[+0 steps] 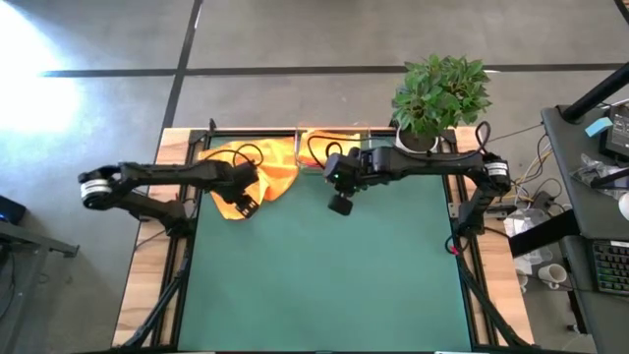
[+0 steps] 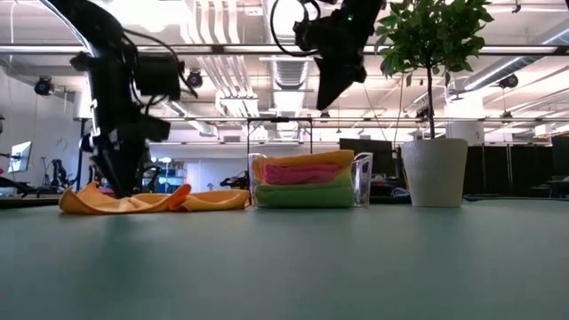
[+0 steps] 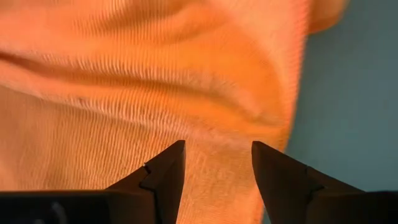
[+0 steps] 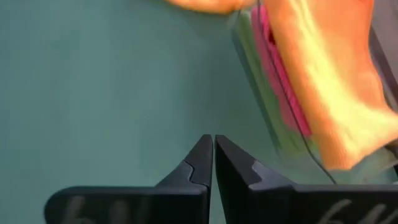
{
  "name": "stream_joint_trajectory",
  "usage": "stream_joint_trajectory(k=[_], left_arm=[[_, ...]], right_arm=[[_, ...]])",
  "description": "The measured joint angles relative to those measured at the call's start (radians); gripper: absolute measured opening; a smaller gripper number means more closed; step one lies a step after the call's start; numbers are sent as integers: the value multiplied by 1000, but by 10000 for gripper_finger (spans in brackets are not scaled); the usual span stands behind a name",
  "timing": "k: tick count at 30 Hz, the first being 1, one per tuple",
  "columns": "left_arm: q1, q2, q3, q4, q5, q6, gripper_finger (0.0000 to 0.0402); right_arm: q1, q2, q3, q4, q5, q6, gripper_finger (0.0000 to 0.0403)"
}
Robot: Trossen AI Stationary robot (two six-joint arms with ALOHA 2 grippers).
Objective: Fold microfiber towels
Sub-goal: Fold the orange towel
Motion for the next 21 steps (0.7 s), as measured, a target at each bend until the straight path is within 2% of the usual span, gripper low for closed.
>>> stream_joint_trajectory(k=[6,10,15,21], left_arm=[[-12,144,6,3,4,-28,169],[-36,218,13,1,47,-95,169],[-128,249,30,-8,115,-186,169],[-276,244,65,2,239,-293,169]], right_arm=[[2,0,0,-60,0,-14,11],[2,-1,0,-140,0,-21,11],[4,-22,-13,-256,0,-46,11],[6,-95,-94,-255,-2,-91,11]])
